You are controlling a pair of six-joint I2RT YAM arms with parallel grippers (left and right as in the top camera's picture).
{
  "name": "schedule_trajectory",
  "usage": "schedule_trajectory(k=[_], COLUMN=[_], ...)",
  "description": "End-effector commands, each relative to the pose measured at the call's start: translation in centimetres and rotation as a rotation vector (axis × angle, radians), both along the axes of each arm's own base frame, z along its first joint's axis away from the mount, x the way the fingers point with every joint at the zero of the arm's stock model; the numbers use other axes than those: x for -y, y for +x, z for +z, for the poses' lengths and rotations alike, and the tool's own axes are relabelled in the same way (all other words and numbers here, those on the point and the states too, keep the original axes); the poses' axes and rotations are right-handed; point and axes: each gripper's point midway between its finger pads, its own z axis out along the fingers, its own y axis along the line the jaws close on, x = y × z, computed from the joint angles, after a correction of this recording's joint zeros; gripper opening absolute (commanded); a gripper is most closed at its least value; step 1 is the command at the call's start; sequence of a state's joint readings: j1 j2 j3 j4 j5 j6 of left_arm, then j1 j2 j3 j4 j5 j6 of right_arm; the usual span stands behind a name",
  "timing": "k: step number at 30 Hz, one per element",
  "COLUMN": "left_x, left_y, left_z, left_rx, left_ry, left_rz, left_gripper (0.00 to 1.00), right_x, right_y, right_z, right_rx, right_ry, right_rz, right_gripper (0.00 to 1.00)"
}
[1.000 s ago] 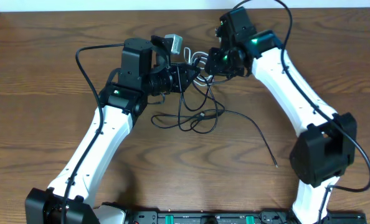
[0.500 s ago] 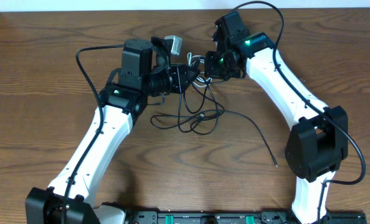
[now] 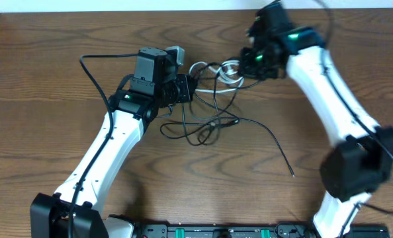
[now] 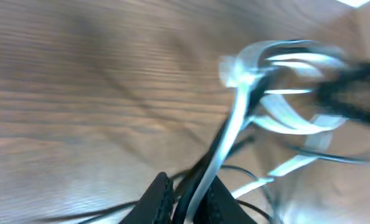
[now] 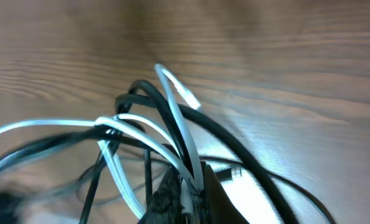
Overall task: Untangle cables
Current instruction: 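Pull the white cables rightward with the right gripper, separating them from the black cables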
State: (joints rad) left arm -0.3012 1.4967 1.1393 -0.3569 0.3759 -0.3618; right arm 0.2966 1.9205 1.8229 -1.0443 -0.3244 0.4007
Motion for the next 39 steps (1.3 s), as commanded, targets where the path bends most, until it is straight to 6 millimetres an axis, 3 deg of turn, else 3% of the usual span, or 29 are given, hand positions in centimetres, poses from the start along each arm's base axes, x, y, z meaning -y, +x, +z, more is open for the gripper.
schedule_trajectory(k=[1,9,16,24,29,34,39], left_x=[-3.7,-6.6,-11.0,-14.5,-13.8,-10.8,-7.4], left_y=[1.2,2.0,2.2,2.6,2.6,2.9,2.5], left_z=[-1.6,-1.7,-1.7,-1.7,-1.9,-1.5,1.5], left_rx=[0.016,0.048,0.062,0.047,0.036,0.058,0.141], left_ry=[0.162,0.287,0.453,0.468,0.425,0.33,0.202], left_rz=[0.144,0.264,0.42,0.509,0.476,0.318,0.145], left_gripper=[0.17,0.17,0.17,0.17,0.17,0.17,0.44], right_x=[4.4,10.4,16.3,20.4,19.1,16.2,12.7], right_y=[0.2,-2.1,-3.9,-6.0,-6.5,-6.6,-7.0], right_z=[6.2,11.5,14.9,15.5,15.6,14.9,13.5], right_rx=[0.152,0.238,0.322,0.326,0.315,0.292,0.235], right_ry=[-0.004,0.051,0.069,0.115,0.16,0.141,0.121], right_rz=[-0.044,-0.099,-0.202,-0.236,-0.185,-0.09,0.006], right_gripper=[0.01,0.01,0.01,0.01,0.01,0.01,0.01])
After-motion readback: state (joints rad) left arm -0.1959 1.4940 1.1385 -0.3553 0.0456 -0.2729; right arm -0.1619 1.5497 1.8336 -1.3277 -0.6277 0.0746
